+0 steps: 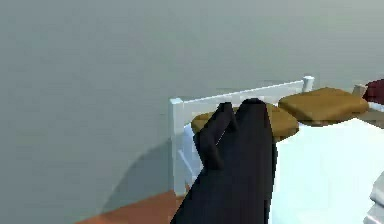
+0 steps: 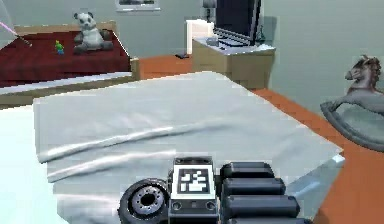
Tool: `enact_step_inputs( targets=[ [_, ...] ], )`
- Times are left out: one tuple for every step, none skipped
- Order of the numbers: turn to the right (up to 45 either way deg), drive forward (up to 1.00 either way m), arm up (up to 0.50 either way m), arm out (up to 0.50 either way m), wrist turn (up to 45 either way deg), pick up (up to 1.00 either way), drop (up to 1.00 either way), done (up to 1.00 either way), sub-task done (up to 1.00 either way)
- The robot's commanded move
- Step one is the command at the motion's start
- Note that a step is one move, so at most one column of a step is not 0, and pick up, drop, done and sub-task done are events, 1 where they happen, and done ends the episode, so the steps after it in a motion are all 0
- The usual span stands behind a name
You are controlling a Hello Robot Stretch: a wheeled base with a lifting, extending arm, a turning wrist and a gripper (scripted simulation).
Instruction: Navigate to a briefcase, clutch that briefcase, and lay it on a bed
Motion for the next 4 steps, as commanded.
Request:
enact_step_inputs(
  targets=[
    [45.0,0.0,0.0,0.0,0.0,0.0,0.0,0.0,0.0],
    [39.0,0.0,0.0,0.0,0.0,0.0,0.0,0.0,0.0],
    [-45.0,0.0,0.0,0.0,0.0,0.0,0.0,0.0,0.0],
    [-45.0,0.0,0.0,0.0,0.0,0.0,0.0,0.0,0.0]
  ],
)
